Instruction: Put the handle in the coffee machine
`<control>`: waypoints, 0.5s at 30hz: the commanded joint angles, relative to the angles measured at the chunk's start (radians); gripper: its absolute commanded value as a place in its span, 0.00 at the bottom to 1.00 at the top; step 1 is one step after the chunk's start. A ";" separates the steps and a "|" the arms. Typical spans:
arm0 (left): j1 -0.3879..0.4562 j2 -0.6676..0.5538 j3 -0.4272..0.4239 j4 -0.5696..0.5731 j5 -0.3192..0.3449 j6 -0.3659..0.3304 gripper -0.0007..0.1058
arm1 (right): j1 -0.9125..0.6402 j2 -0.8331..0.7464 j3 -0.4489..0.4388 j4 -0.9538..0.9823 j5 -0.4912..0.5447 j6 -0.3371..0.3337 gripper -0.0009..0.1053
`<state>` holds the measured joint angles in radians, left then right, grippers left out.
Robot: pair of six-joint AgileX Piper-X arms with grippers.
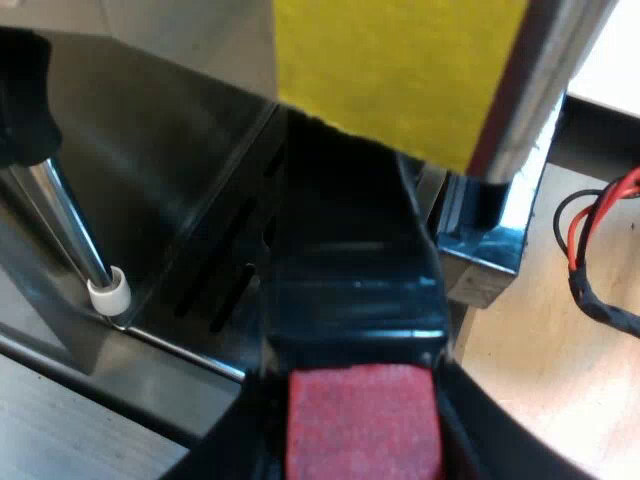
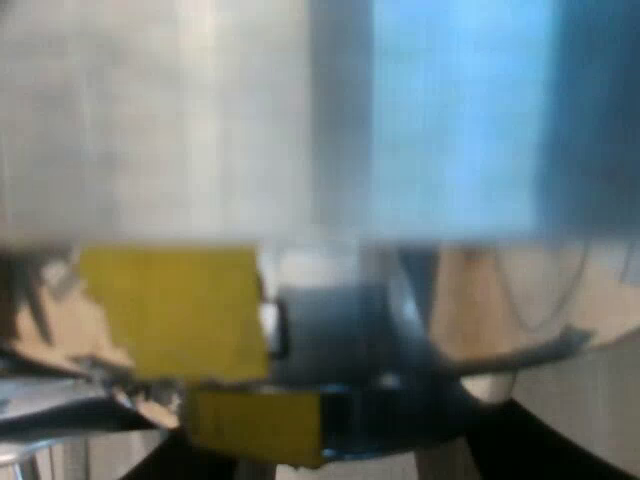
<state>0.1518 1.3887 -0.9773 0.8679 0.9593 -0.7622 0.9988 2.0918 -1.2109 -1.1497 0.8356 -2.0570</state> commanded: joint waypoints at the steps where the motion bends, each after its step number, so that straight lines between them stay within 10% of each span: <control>1: 0.009 -0.025 -0.038 -0.035 0.154 -0.026 0.09 | -0.004 -0.032 -0.012 -0.112 -0.023 -0.015 0.34; 8: 0.009 -0.025 -0.038 -0.003 0.146 -0.026 0.64 | -0.004 -0.032 -0.012 -0.153 -0.021 -0.039 0.34; 15: 0.009 -0.025 -0.038 -0.003 0.093 -0.026 0.68 | -0.004 -0.032 -0.012 -0.170 -0.017 -0.054 0.34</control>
<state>0.1622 1.3713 -1.0072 0.8666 1.0311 -0.7841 0.9942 2.1025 -1.2099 -1.2000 0.8414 -2.1096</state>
